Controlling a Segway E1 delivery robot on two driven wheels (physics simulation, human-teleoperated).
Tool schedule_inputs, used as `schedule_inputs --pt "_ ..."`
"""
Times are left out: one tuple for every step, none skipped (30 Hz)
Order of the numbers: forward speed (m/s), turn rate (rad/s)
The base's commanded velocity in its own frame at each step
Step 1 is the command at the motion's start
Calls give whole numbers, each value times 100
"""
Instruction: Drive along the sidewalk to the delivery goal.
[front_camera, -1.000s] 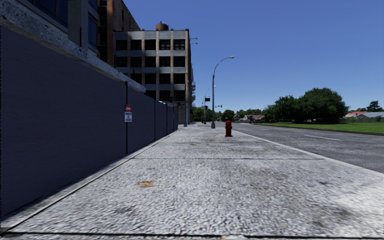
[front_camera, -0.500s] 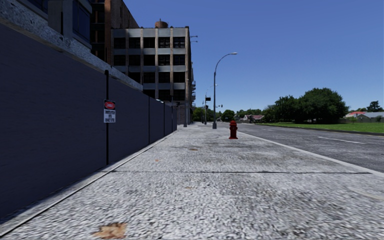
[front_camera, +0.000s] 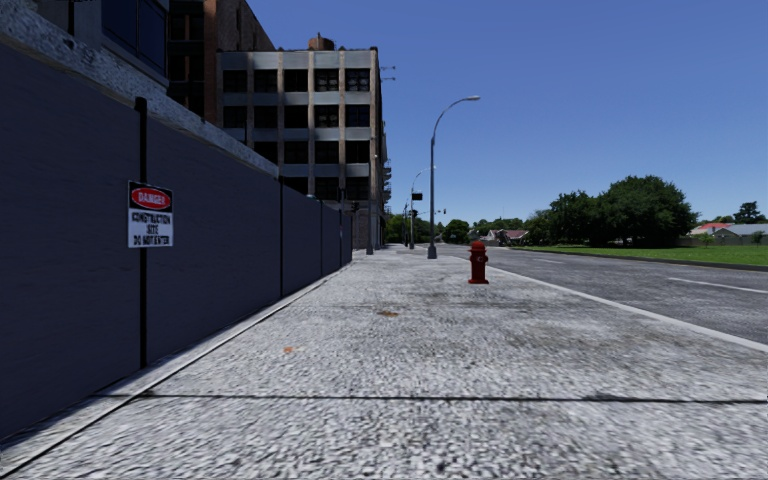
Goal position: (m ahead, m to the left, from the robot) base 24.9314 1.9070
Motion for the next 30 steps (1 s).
schedule_inputs --pt "200 0" --pt "200 0" --pt "200 0" --pt "200 0" --pt "200 0" --pt "200 0" --pt "200 0" --pt "200 0" --pt "200 0" --pt "200 0" --pt "200 0" --pt "200 0" --pt "200 0" --pt "200 0" --pt "200 0" --pt "200 0" --pt "200 0" --pt "200 0" --pt "200 0" --pt "200 0" --pt "200 0" --pt "200 0" --pt "200 0" --pt "200 0" --pt "200 0" --pt "200 0" --pt "200 0" --pt "200 0" --pt "200 0" --pt "200 0"
